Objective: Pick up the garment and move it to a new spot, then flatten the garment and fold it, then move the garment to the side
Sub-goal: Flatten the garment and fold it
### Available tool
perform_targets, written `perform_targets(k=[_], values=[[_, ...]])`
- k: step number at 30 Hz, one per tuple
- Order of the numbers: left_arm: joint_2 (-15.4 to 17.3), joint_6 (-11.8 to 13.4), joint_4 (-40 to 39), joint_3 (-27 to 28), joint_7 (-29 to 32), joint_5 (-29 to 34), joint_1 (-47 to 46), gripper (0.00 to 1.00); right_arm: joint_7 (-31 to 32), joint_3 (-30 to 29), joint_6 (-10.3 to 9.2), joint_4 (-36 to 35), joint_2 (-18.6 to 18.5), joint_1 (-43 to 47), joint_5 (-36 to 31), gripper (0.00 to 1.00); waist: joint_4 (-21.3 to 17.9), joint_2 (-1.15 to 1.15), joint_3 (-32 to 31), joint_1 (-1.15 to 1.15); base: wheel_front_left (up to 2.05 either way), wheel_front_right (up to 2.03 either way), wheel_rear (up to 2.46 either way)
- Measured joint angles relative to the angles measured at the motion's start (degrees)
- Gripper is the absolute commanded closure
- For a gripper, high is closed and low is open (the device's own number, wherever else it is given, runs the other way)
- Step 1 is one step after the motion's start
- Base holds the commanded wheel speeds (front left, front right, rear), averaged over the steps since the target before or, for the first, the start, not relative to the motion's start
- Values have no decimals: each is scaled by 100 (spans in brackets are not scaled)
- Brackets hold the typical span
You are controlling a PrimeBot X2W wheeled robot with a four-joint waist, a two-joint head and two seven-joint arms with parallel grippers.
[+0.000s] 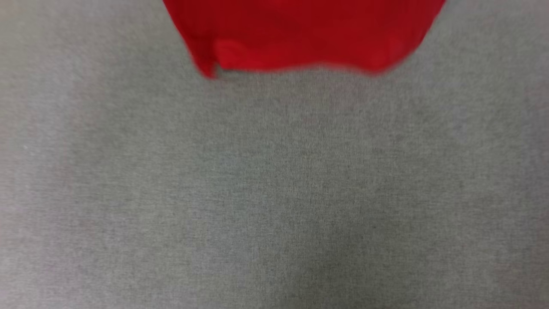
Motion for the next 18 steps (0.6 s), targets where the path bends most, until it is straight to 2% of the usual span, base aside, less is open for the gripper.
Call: perform_targets(k=[10, 18], values=[[-560, -154, 1144, 177, -456, 192, -1774, 100, -600, -85, 0, 1287, 474, -2015, -799, 100, -12, 0, 831, 1, 0, 0, 0], [-740, -200, 1817, 43, -818, 210, -1986, 100, -1122, 98, 1, 2131, 717, -2517, -844, 100, 54, 0, 1149, 0, 0, 0, 0]])
